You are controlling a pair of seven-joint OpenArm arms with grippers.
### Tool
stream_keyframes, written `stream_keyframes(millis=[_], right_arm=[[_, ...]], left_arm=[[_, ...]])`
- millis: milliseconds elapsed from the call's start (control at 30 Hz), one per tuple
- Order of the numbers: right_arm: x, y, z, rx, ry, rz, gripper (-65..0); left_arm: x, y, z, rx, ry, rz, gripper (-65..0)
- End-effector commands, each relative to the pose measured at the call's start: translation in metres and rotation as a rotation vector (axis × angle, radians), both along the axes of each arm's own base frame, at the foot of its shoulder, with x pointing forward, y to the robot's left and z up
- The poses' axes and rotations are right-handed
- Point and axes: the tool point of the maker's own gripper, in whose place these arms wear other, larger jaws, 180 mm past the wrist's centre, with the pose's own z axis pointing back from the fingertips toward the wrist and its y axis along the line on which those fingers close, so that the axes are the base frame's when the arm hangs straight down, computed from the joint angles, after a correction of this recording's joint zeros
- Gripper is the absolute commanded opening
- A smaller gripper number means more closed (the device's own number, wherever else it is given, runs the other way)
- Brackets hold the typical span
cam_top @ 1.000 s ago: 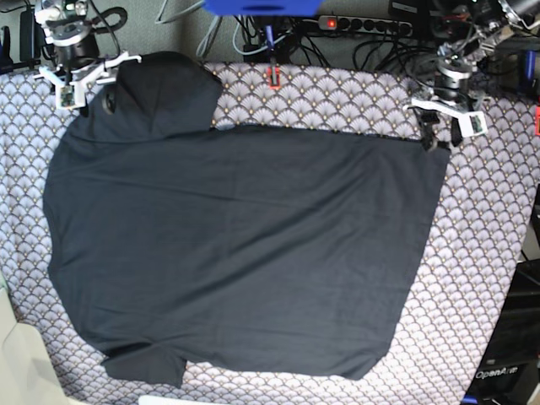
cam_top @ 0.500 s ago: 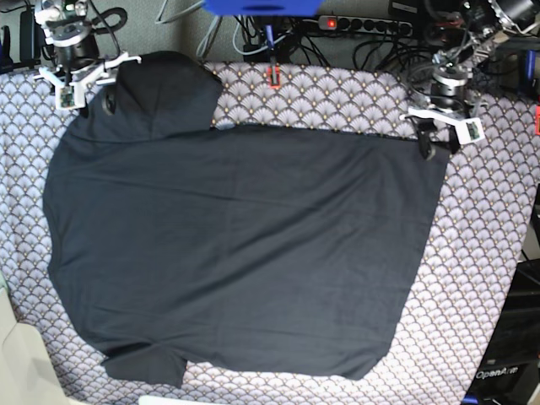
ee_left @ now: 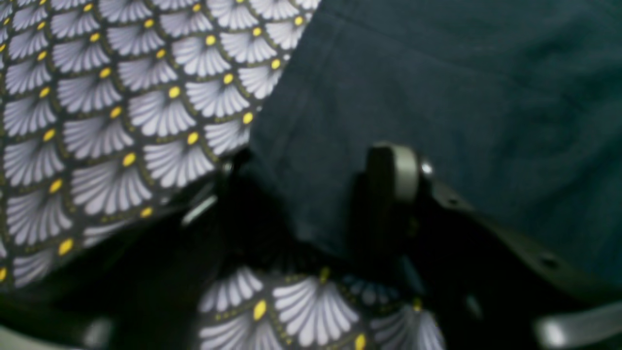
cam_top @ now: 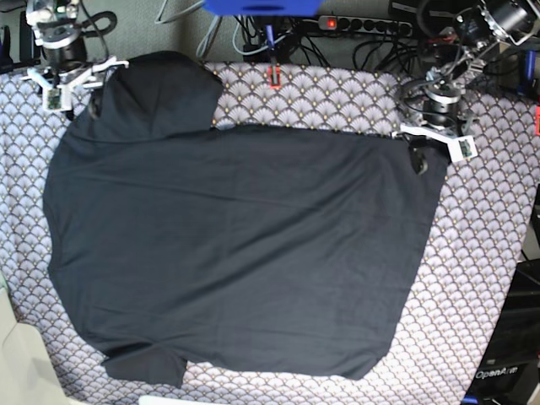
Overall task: Fold the T-shirt properly
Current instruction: 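Grasp the shirt's shoulder edges with the left and right grippers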
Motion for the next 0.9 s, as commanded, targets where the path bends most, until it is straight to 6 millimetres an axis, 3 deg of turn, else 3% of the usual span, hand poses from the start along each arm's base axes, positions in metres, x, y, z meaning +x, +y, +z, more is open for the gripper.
stream_keyframes(millis=[0,133,200,333,433,533,867], right_arm=[[0.003,-0.004,0.008,-0.012,-0.03,0.0,-34.9],[-0.001,-0.011,0.003,-0.014,-0.014,-0.018,-35.0],[-0.002,-0.012,0.002,-0.015,-0.012,-0.022,-35.0],[-0.002,-0.011,0.002,-0.01,-0.014,-0.019,-34.9],[-0.002,0.008,0.001,0.064,-0.013,0.043,-34.8],[-0.003,0.011,0.008,0.148,-0.046,0.042,-34.8],[0.01,0.001,0.01,0.2,-0.026,0.042,-33.1]], left_arm=[[-0.004,0.002,-0.004,-0.014,0.037,0.001,-39.7],[-0.005,0.002,-0.005,-0.015,0.041,0.001,-58.6],[-0.005,0.003,-0.005,-0.011,0.041,0.001,-65.0],[-0.006,0.003,-0.006,-0.011,0.046,-0.002,-65.0],[-0.007,0.003,-0.006,-0.009,0.047,-0.003,-65.0],[-0.008,0.003,-0.007,-0.009,0.05,-0.004,-65.0],[-0.008,0.005,-0.004,-0.003,0.048,-0.011,-65.0]])
